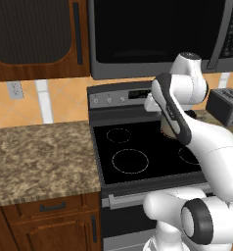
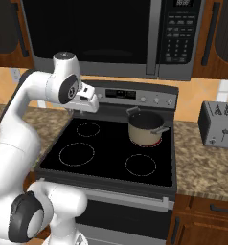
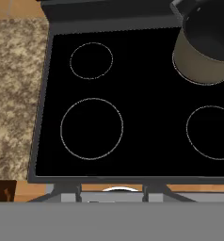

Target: Turn off the rear right burner of the stove.

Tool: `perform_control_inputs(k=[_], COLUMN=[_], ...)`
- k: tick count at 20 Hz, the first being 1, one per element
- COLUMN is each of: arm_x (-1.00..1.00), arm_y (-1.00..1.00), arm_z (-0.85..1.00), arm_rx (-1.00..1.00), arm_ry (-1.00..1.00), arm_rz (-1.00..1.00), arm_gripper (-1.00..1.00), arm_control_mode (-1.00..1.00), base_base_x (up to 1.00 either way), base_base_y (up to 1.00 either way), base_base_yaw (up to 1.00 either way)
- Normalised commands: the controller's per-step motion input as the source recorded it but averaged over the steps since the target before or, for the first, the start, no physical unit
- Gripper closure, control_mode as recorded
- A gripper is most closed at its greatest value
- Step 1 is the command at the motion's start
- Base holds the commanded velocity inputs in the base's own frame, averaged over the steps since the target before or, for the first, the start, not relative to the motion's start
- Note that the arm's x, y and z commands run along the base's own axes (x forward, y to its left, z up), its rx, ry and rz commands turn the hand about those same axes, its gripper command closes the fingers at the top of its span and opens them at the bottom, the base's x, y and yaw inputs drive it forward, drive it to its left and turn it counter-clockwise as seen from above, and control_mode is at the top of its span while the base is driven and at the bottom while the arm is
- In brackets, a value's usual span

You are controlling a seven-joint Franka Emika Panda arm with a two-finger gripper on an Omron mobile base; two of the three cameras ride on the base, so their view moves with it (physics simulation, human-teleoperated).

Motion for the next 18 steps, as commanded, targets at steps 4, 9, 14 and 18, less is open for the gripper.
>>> perform_control_inputs(k=[4, 9, 14, 18], arm_x=[-0.02, -0.12, -0.02, 0.4], arm_y=[-0.11, -0.62, -0.92, -0.62], arm_z=[0.0, -0.1, -0.03, 0.0], arm_rx=[0.04, 0.24, 0.36, 0.4], arm_ry=[0.0, -0.07, -0.01, 0.0], arm_rz=[0.0, -0.1, -0.32, -0.48], arm_gripper=[-1.0, -1.0, -1.0, -1.0], arm_control_mode=[-1.0, -1.0, -1.0, -1.0], base_base_x=[0.0, 0.0, 0.0, 0.0], base_base_y=[0.0, 0.0, 0.0, 0.0], base_base_yaw=[0.0, 0.0, 0.0, 0.0])
